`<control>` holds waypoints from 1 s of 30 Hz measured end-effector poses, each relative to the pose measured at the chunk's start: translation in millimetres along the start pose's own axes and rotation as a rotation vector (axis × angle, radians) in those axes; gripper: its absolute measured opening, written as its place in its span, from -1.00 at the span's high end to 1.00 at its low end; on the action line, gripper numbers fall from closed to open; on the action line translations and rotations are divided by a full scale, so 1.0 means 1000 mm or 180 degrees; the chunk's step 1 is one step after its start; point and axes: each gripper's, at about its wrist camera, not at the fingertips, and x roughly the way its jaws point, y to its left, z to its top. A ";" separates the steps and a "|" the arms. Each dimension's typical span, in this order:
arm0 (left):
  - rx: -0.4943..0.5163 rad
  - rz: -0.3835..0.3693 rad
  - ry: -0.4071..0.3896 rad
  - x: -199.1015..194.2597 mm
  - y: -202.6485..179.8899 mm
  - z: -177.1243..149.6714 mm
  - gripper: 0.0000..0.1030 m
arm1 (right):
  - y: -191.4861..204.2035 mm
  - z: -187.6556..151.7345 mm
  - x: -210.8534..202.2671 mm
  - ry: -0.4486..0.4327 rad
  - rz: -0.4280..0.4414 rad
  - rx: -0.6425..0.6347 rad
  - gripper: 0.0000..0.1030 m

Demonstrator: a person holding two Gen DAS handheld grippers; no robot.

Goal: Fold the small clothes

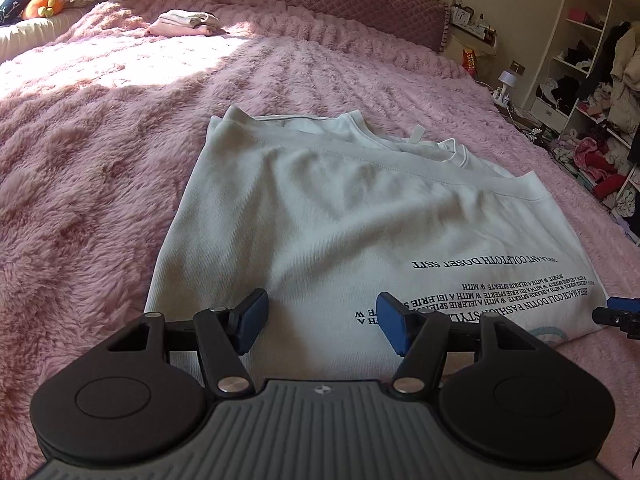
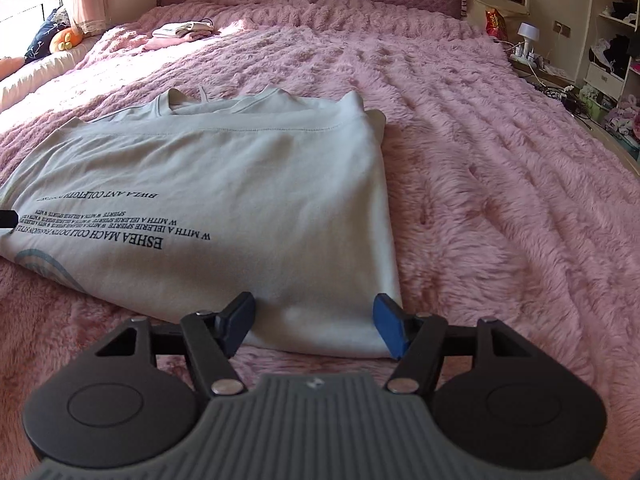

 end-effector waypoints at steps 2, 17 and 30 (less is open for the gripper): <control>0.0068 -0.0001 0.0003 0.001 -0.001 -0.001 -0.41 | -0.001 -0.004 0.002 0.0003 0.0005 -0.0030 -0.18; -0.0295 -0.0201 -0.0159 -0.020 0.011 0.013 -0.43 | 0.060 0.063 -0.005 -0.0411 0.0151 -0.0335 -0.34; -0.0561 -0.0404 -0.0227 -0.006 0.028 0.012 -0.47 | 0.151 0.213 0.161 -0.0428 -0.0216 -0.0516 -0.33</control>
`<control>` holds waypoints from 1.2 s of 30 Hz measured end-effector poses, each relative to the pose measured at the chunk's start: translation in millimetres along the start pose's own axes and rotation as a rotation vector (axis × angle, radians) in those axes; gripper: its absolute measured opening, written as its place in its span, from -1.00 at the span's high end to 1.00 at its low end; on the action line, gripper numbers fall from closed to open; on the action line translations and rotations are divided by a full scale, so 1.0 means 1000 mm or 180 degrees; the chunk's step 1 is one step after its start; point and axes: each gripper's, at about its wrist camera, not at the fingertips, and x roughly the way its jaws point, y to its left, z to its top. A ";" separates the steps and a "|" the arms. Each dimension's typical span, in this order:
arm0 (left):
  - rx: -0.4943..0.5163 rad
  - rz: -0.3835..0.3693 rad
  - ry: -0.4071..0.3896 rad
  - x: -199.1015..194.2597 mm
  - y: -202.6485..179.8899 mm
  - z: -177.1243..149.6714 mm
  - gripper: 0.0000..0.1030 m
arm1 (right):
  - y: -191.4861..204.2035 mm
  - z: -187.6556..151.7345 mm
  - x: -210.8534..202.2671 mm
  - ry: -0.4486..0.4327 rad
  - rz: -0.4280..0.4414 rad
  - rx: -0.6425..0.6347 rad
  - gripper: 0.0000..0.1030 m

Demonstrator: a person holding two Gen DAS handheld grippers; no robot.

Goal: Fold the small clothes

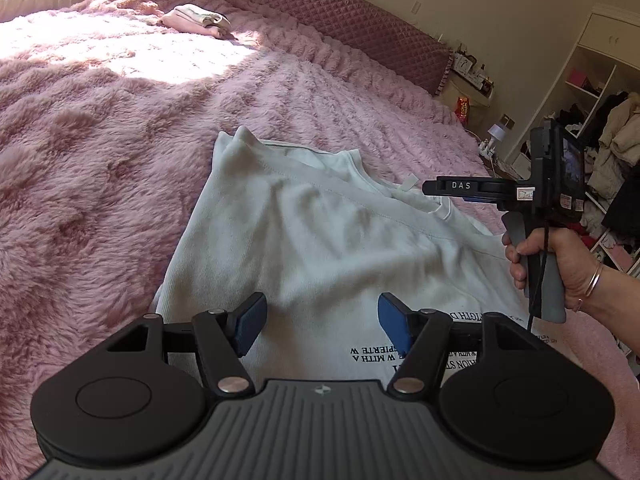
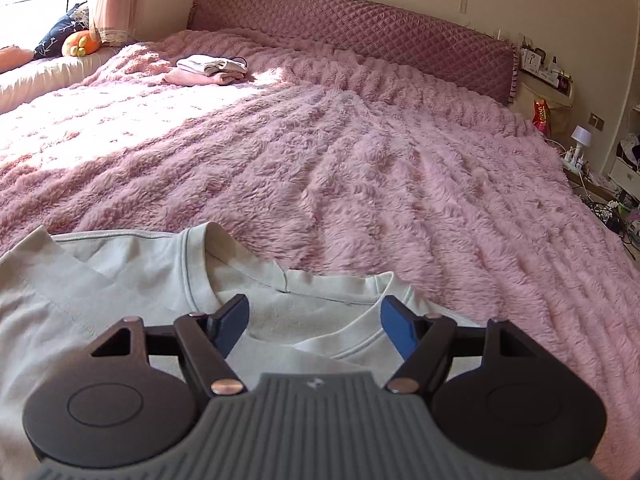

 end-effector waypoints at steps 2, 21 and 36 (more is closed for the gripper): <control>-0.0021 -0.0032 -0.0001 0.004 0.002 0.000 -0.48 | 0.005 0.006 0.023 0.0114 -0.0163 -0.0062 -0.33; -0.0109 -0.0040 -0.0051 -0.004 0.003 0.002 -0.52 | 0.026 -0.096 -0.098 0.0360 0.0097 -0.0646 -0.37; -0.0104 0.0064 0.0146 -0.012 0.010 0.000 -0.53 | 0.054 -0.168 -0.169 0.0452 0.0198 -0.0742 -0.48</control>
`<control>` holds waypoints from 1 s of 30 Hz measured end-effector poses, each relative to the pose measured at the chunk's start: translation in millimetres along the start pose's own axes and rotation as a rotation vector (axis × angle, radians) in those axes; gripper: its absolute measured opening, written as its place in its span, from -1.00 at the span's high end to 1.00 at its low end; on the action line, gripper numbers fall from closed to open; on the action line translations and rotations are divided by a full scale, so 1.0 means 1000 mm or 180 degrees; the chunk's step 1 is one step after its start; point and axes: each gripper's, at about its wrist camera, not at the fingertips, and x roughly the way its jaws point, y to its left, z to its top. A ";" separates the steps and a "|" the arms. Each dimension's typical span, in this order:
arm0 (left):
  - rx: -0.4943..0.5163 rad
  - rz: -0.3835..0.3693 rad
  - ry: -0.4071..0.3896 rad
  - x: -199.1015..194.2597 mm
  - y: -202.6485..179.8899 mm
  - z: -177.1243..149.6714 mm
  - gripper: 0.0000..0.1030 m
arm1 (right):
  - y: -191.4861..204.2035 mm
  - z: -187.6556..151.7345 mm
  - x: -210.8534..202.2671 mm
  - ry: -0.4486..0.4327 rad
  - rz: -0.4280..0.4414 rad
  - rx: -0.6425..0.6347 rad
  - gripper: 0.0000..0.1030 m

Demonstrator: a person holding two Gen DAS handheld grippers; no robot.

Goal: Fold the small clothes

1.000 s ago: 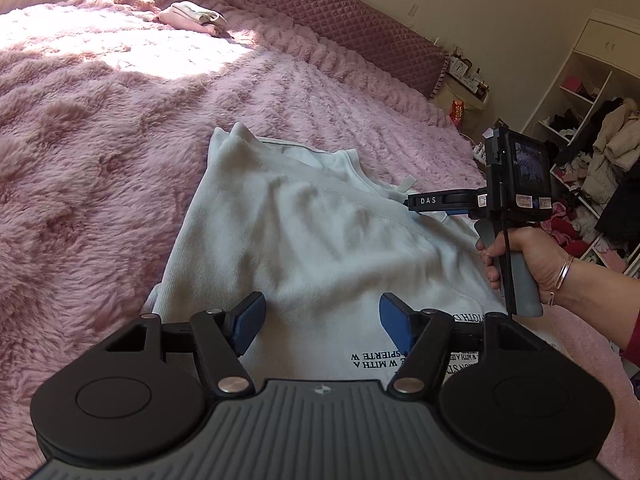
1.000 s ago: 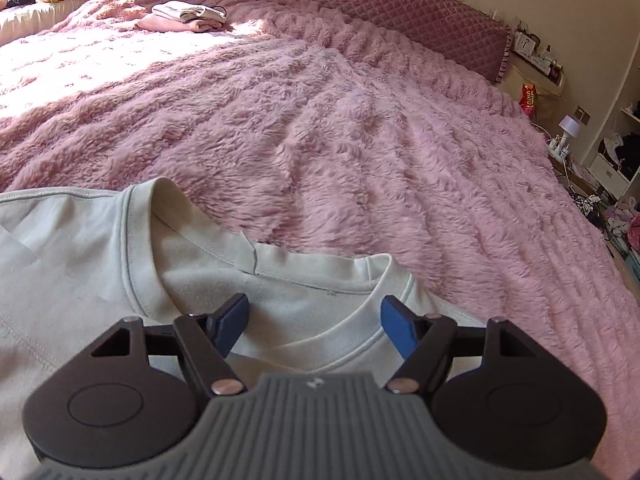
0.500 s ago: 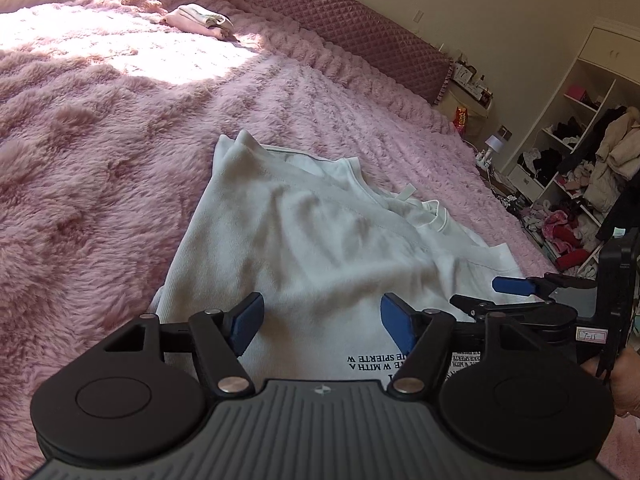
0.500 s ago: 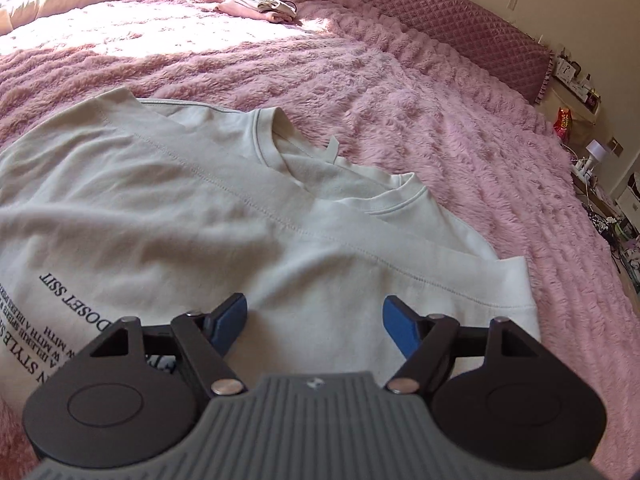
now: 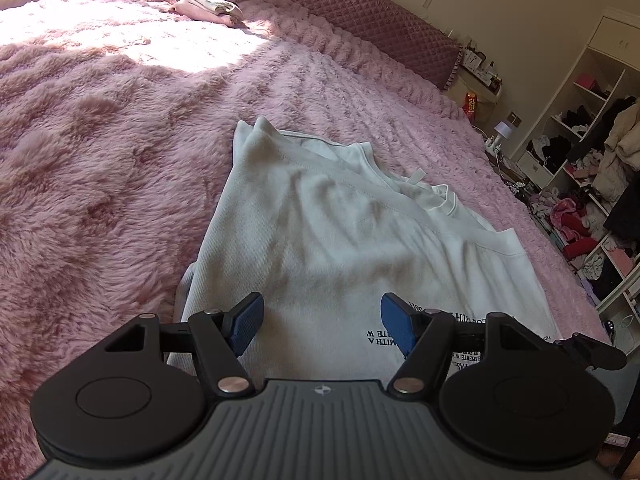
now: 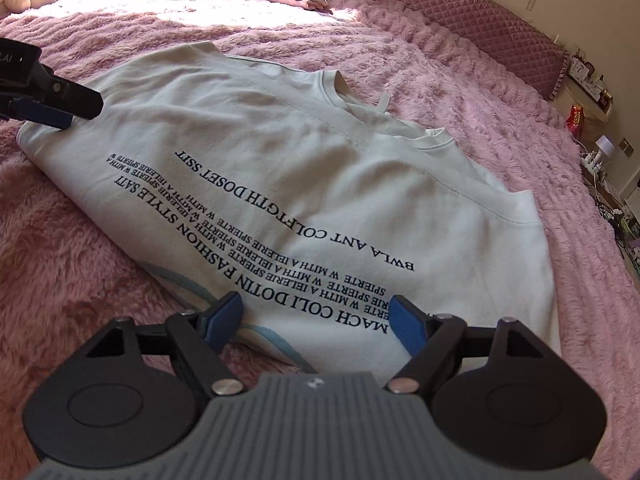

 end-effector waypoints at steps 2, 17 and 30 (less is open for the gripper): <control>0.0029 -0.0008 0.0037 0.003 0.005 -0.004 -0.52 | 0.001 -0.001 -0.001 -0.0004 -0.0021 0.0033 -0.51; -0.0207 -0.0103 -0.0255 -0.028 0.033 0.036 -0.53 | 0.044 0.045 -0.054 -0.0840 0.0164 -0.0080 -0.47; -0.1466 -0.0721 0.0146 0.025 0.124 0.064 -0.53 | 0.179 0.042 -0.022 -0.0927 0.0157 -0.1105 -0.47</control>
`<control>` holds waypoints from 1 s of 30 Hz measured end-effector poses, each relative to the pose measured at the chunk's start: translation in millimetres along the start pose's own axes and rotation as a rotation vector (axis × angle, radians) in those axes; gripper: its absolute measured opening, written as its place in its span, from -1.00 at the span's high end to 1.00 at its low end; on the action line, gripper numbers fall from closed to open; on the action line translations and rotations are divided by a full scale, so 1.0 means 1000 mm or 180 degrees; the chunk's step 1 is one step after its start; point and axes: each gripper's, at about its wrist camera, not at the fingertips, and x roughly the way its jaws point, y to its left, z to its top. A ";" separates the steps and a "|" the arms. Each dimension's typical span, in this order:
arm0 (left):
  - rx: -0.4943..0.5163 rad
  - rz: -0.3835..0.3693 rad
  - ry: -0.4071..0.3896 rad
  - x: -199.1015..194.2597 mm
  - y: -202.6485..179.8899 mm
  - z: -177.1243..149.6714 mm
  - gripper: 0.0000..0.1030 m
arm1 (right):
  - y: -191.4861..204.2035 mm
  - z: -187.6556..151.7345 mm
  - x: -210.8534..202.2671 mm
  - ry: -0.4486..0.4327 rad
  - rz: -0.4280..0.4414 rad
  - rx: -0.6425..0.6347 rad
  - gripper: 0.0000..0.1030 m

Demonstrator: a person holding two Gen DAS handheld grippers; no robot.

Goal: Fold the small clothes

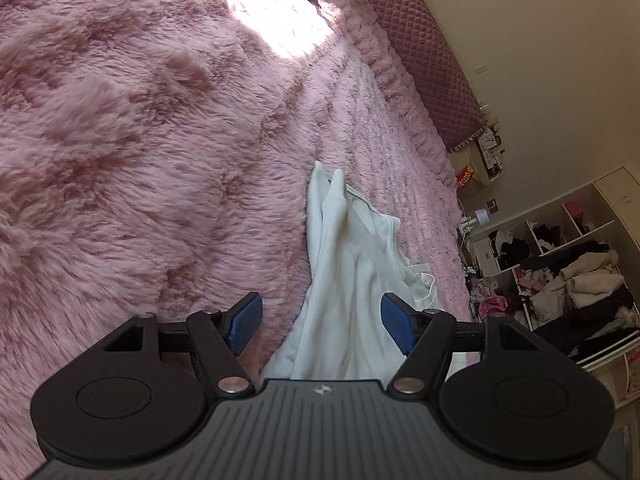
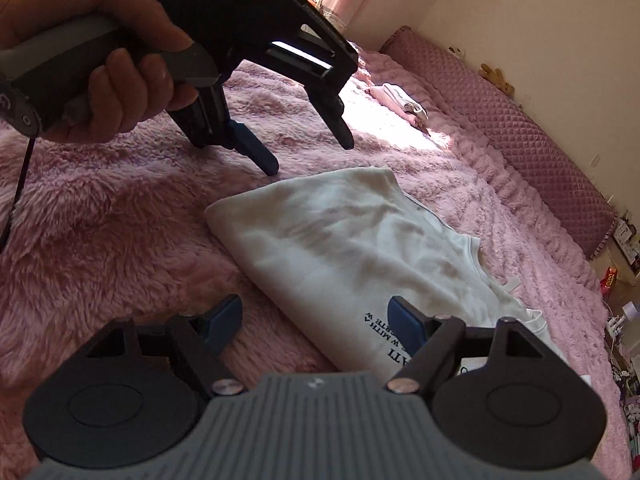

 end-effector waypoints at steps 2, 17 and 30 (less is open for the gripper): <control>0.0052 0.0011 0.0005 0.011 0.000 0.009 -0.53 | 0.009 0.002 0.005 -0.0065 -0.0081 -0.0138 -0.47; 0.0085 -0.0168 0.0646 0.110 -0.013 0.061 -0.53 | 0.031 0.037 0.043 -0.0262 -0.0166 -0.0233 -0.47; -0.0191 -0.0135 0.0534 0.147 -0.015 0.077 -0.53 | 0.044 0.033 0.043 -0.0416 -0.0275 -0.0387 -0.45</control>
